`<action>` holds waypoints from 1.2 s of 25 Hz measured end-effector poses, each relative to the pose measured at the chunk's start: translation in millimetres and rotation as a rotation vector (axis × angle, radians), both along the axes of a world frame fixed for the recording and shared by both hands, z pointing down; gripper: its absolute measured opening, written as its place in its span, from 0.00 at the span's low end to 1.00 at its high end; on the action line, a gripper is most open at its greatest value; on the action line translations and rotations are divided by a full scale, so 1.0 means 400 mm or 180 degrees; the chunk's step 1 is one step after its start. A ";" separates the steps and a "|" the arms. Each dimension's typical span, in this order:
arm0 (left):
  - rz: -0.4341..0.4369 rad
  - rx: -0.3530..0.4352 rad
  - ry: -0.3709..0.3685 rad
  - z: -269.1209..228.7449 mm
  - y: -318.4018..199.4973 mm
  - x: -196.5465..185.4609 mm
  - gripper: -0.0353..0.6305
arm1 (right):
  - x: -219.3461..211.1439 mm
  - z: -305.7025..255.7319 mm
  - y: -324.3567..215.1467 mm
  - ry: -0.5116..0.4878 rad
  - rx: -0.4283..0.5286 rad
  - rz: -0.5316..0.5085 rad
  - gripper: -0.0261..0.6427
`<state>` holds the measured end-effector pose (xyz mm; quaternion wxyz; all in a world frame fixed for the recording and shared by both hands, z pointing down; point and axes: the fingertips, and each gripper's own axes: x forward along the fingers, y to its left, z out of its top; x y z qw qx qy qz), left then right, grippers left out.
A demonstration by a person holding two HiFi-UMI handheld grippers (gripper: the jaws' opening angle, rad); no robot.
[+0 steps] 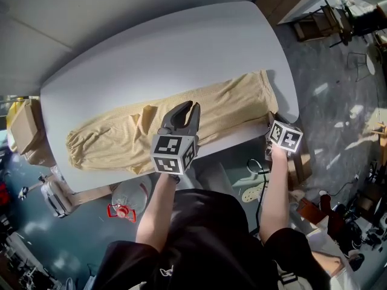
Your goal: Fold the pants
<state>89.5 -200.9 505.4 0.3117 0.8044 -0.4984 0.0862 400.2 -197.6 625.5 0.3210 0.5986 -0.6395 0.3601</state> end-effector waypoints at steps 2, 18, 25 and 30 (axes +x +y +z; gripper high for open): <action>-0.0039 -0.0003 -0.0023 0.000 0.001 -0.008 0.09 | -0.001 -0.025 -0.004 -0.0002 0.0067 -0.0026 0.14; -0.0584 0.0032 -0.0046 -0.015 0.080 -0.185 0.06 | -0.285 -0.351 -0.082 -0.0091 0.1027 -0.0942 0.14; -0.0973 0.0101 -0.0076 -0.046 0.155 -0.322 0.06 | -0.512 -0.455 -0.059 -0.0115 0.1308 -0.1604 0.14; -0.1319 0.0095 -0.0100 -0.064 0.214 -0.448 0.06 | -0.711 -0.488 -0.023 -0.0183 0.1378 -0.2089 0.14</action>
